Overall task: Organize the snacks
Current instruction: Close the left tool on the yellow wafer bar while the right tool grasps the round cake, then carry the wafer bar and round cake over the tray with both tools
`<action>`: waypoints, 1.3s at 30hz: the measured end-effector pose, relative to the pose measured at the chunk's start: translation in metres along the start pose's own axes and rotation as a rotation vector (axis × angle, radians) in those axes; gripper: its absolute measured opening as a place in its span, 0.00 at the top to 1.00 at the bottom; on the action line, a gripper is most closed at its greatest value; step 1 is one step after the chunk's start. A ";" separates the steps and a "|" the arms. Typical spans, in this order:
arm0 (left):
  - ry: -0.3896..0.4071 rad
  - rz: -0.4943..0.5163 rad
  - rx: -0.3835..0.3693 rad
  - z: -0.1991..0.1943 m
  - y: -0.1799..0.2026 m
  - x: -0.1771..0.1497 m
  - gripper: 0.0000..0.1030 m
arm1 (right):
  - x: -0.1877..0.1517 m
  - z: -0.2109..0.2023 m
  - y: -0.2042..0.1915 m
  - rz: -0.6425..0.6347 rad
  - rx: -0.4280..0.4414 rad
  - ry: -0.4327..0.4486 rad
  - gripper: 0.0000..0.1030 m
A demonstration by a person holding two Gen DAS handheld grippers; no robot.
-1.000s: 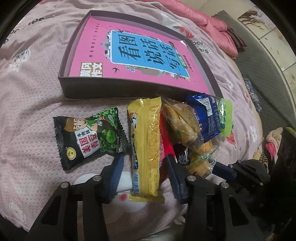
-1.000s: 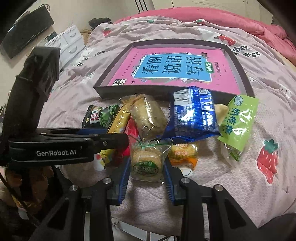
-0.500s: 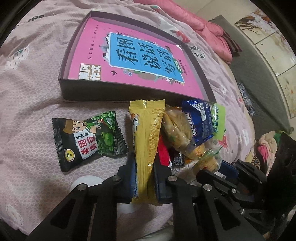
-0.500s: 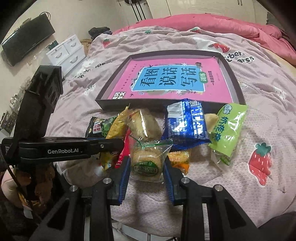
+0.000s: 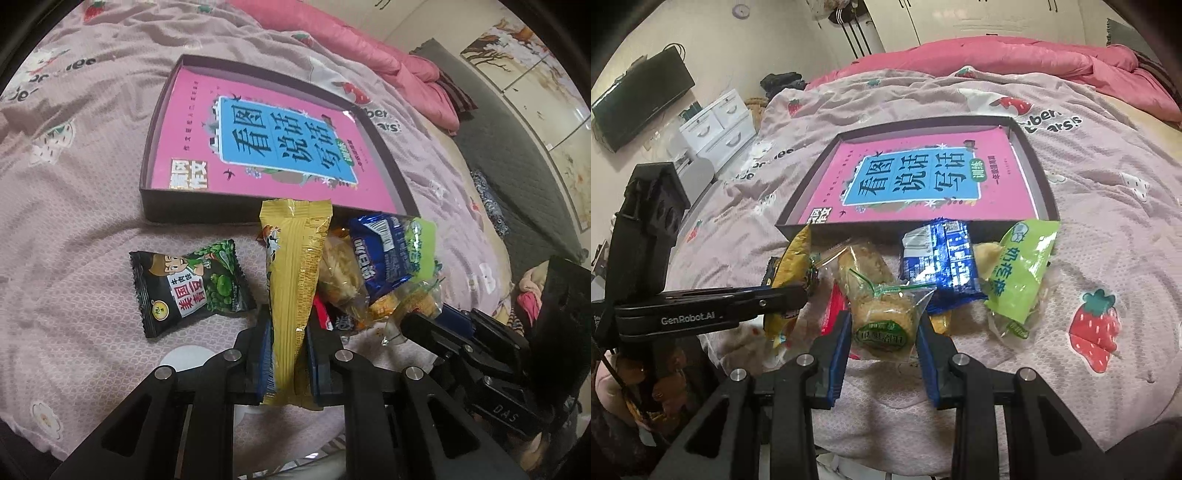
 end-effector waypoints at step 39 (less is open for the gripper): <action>0.262 0.079 0.121 -0.068 0.024 0.026 0.84 | 0.042 -0.062 0.019 -0.007 -0.079 0.297 0.66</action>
Point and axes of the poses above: each gripper's, at about its wrist camera, not at the fingertips, and z roughly the way its jaws point, y to its right, x to its top, the point moved 5 cm from there along z, roughly the way its jaws point, and after that the axes turned 15 degrees about -y, right-handed, at the moved point
